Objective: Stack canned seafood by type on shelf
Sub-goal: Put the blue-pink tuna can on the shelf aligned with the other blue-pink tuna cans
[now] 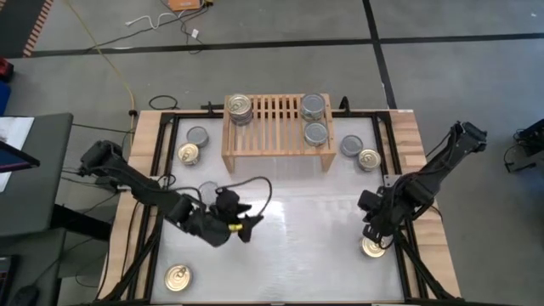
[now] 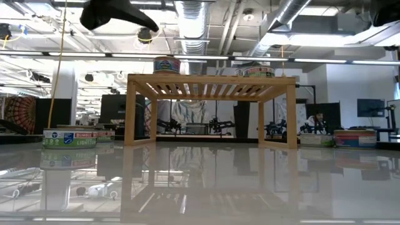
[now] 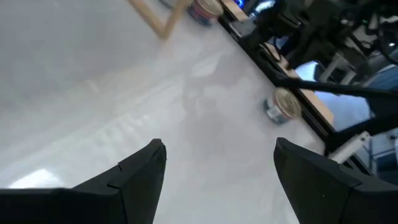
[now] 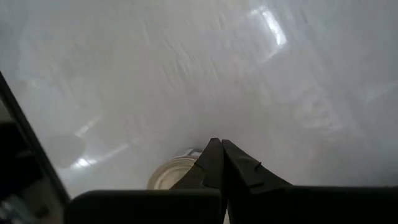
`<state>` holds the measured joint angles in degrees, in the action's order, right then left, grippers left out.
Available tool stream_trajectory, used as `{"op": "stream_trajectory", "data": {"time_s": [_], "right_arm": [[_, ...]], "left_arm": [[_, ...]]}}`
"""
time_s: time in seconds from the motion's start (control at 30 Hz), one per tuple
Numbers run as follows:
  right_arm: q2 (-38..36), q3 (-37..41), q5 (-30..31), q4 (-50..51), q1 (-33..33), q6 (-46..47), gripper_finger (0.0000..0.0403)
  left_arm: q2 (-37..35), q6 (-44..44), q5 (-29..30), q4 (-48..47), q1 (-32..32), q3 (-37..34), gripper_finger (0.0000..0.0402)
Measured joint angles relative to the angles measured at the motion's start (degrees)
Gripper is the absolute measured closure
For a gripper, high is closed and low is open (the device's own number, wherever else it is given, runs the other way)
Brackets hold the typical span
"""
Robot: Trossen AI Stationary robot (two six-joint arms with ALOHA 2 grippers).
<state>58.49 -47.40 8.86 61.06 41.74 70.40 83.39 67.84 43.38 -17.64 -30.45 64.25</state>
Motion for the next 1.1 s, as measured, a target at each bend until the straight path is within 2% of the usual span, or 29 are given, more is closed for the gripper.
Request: {"op": "stream_trajectory", "data": {"time_s": [0.1, 0.37, 0.53, 0.67, 1.1], "right_arm": [[0.90, 0.00, -0.12, -0.01, -0.29, -4.50, 0.0374], [5.19, 0.00, -2.17, 0.17, -0.01, -12.98, 0.0325], [8.17, 0.00, -5.99, -0.02, -0.02, -15.35, 0.0297], [9.69, 0.00, -6.16, 0.21, 0.93, -15.39, 0.0279], [10.13, -0.01, -6.20, 1.16, 4.25, -16.90, 0.0276]], "left_arm": [[1.87, 2.20, -0.09, 0.64, -1.81, 0.74, 0.0116], [4.00, 8.98, -1.18, 0.19, -5.74, 0.76, 0.0116], [3.88, 10.69, -2.09, 0.65, -7.48, 0.74, 0.0116], [3.92, 12.51, -2.59, 0.65, -8.75, 0.74, 0.0116], [3.92, 10.32, -2.49, 0.37, -8.77, 0.74, 0.0116]]}}
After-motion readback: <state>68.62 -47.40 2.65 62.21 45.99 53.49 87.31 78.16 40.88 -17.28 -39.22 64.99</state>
